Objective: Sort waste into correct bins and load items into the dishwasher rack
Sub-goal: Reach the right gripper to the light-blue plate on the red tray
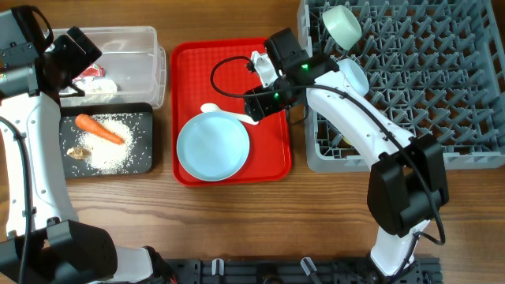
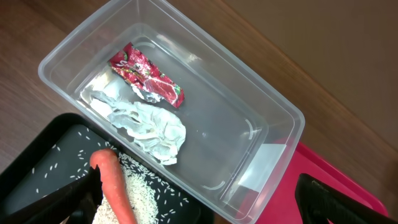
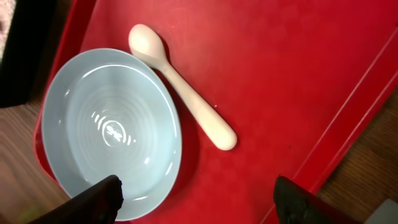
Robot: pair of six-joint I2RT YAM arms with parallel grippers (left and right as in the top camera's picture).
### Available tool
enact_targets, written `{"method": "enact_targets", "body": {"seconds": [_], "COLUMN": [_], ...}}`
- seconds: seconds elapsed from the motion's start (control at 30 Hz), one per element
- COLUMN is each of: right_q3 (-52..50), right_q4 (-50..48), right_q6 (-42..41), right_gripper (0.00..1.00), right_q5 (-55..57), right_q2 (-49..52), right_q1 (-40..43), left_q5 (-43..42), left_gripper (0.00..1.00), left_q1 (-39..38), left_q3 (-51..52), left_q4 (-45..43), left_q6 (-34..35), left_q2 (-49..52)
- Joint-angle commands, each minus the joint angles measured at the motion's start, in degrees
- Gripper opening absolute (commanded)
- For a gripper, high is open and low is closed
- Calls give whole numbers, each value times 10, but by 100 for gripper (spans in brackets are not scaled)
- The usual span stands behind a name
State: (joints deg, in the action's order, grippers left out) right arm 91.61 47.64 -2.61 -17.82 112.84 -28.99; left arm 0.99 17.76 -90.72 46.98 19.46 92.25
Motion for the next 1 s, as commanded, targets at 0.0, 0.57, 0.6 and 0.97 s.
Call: {"method": "enact_targets", "body": {"seconds": [0.0,0.57,0.6,0.97], "right_q3": [-2,-2,-2,-2], "right_q4": [0,13,15,14], "right_q6": [-21,-67,-67,-66], "right_gripper": [80,80,80,80], "right_q5": [-22,-79,-80,-80], "right_q2": [3,3,3,3], "right_q1": [-7,-38,-40,-46], "left_q5": [-5,-5,-5,-5], "left_gripper": [100,100,100,100], "left_q1": [3,3,3,3], "left_q3": [-2,-2,-2,-2], "left_q4": [1,1,0,0], "left_q6": [7,7,7,7], "left_q2": [-8,-8,-8,-8]}}
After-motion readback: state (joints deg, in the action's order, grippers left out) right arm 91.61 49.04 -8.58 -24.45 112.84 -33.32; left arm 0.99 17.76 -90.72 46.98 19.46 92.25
